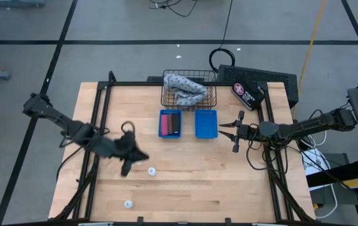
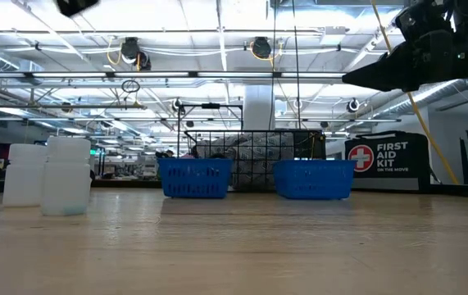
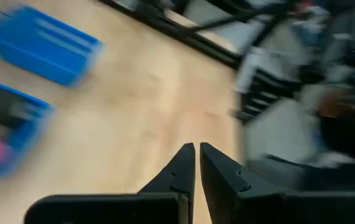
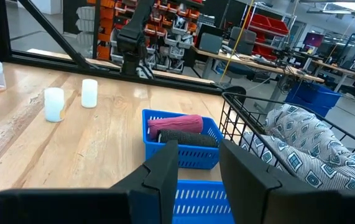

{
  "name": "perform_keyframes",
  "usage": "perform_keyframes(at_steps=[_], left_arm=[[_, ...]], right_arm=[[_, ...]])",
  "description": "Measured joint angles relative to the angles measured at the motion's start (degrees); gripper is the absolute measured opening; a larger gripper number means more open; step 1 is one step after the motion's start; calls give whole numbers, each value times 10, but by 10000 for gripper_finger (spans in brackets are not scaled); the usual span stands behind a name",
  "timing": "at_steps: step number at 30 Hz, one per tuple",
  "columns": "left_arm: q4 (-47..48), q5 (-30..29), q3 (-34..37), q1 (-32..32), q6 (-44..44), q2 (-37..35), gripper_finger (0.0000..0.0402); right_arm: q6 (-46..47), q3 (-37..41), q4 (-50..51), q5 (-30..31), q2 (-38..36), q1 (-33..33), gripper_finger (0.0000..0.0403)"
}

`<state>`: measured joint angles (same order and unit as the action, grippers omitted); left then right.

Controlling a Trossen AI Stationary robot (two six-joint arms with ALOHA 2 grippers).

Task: Pick & Place Medicine items
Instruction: Put the bottom white pill bottle into the right blue bin

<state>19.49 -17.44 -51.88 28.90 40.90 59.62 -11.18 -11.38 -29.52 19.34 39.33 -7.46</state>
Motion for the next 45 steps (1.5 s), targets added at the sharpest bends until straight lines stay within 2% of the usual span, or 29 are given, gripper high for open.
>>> perform_keyframes(at_steps=[4,8,11,15,20,23,30,34,36,38,40,45], left_arm=[[14,0,0,58,131,32,30],[79,11,0,126,242,54,30],[135,-13,1,164,308,89,31],[86,-40,1,176,409,137,31],[-36,14,0,124,336,161,32],[-147,17,1,97,312,169,48],[-445,71,0,52,149,203,134],[-512,158,-3,44,120,218,182],[-467,189,-15,47,133,220,193],[-382,197,-41,56,179,219,196],[-262,227,-77,64,241,219,190],[95,344,-188,83,376,241,153]], right_arm=[[0,0,0,0,0,0,105],[-4,0,-3,0,0,0,105],[-3,0,-3,0,0,0,105],[-13,0,-8,0,0,0,105],[-21,0,-55,0,0,0,105],[-21,0,-83,0,0,0,105],[-21,0,-97,-1,0,0,105],[-21,0,-97,-1,0,0,105],[-22,0,-97,-1,0,0,105],[-29,0,-97,-1,0,0,105],[-31,0,-97,-1,0,0,105],[-32,0,-93,-1,0,0,105]])
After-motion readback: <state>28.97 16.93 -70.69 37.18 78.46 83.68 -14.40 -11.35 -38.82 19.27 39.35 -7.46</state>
